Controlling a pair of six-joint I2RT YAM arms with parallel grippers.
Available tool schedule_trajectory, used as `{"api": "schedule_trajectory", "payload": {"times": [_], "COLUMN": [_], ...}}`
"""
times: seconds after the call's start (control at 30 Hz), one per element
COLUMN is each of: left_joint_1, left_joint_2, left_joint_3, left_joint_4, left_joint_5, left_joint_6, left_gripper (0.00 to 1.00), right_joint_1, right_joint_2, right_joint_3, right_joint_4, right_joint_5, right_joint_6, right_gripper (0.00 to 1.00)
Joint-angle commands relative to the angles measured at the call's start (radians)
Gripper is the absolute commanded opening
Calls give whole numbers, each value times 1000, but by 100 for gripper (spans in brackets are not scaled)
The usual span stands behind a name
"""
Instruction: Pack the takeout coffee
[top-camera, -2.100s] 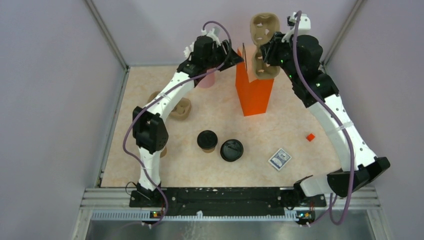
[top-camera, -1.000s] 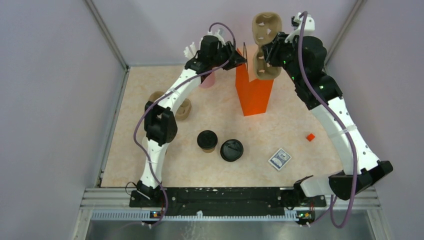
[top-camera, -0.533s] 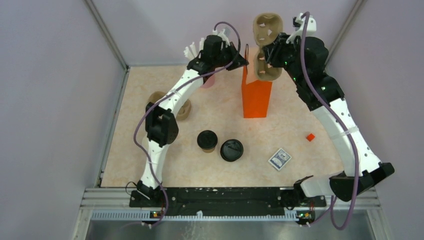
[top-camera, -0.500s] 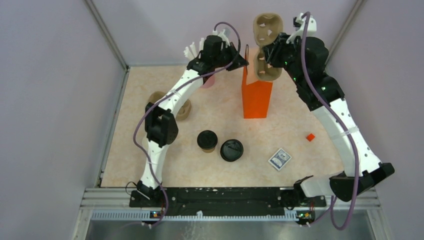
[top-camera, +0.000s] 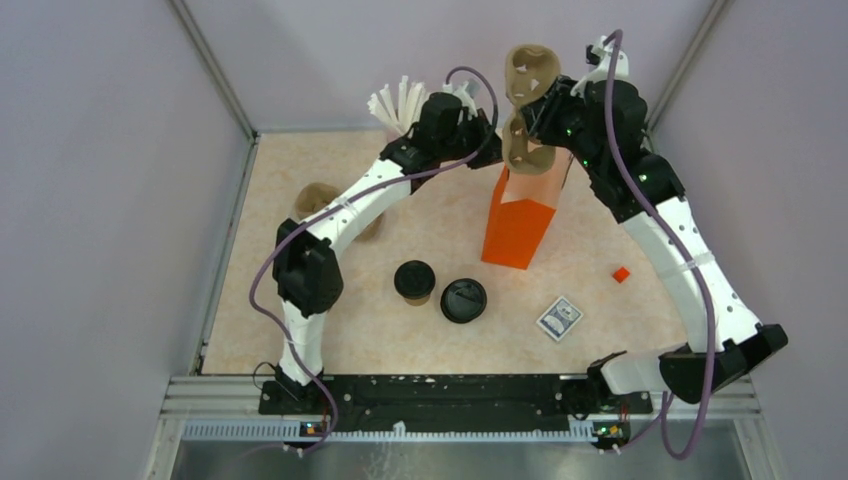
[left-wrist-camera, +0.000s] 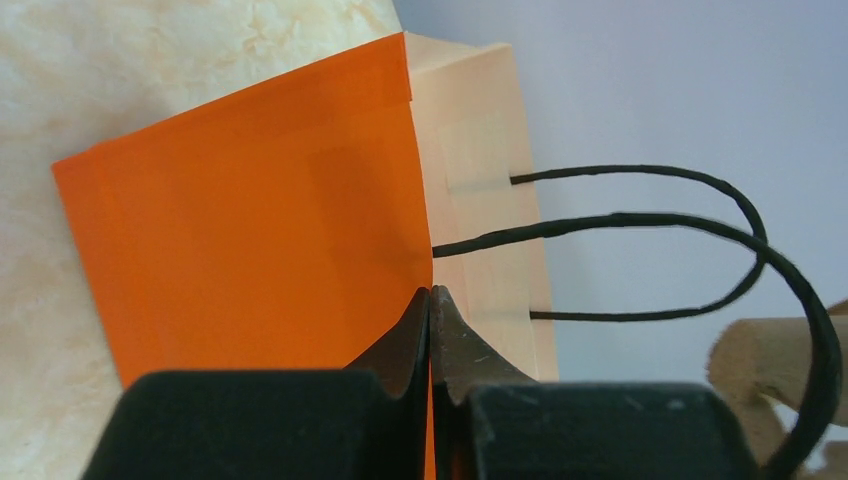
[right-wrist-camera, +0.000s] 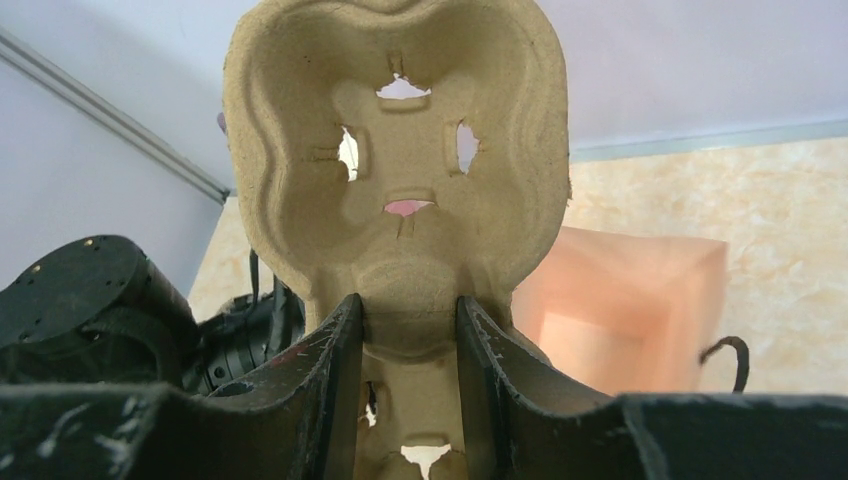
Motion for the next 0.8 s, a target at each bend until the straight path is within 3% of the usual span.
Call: {"api": "schedule_trajectory", "payload": {"times": [0.0,0.2,0.6,0.77], "left_joint_1": [-5,-5,-4,-4], "left_joint_2": [-84,-130,-160,-156], "left_joint_3": [-62,-151,-226,-229], "left_joint_4": [102,134,199,199], "left_joint_5": [-37,-69,-47,-33], "left_joint_6": [-58,-80,-136,-130], "left_gripper": [0,0,0,0], "right_joint_1": [-9,-9,-8,-9], "right_joint_2": [-33,-88,-105,-131], "right_joint_3": [-53,-148,-154,-163], "right_joint_4": [1,10,-114,-74], "right_joint_5": [20,80,132,117], "right_joint_6": [87,104,126,112], "right_gripper": [25,24,24,24]}}
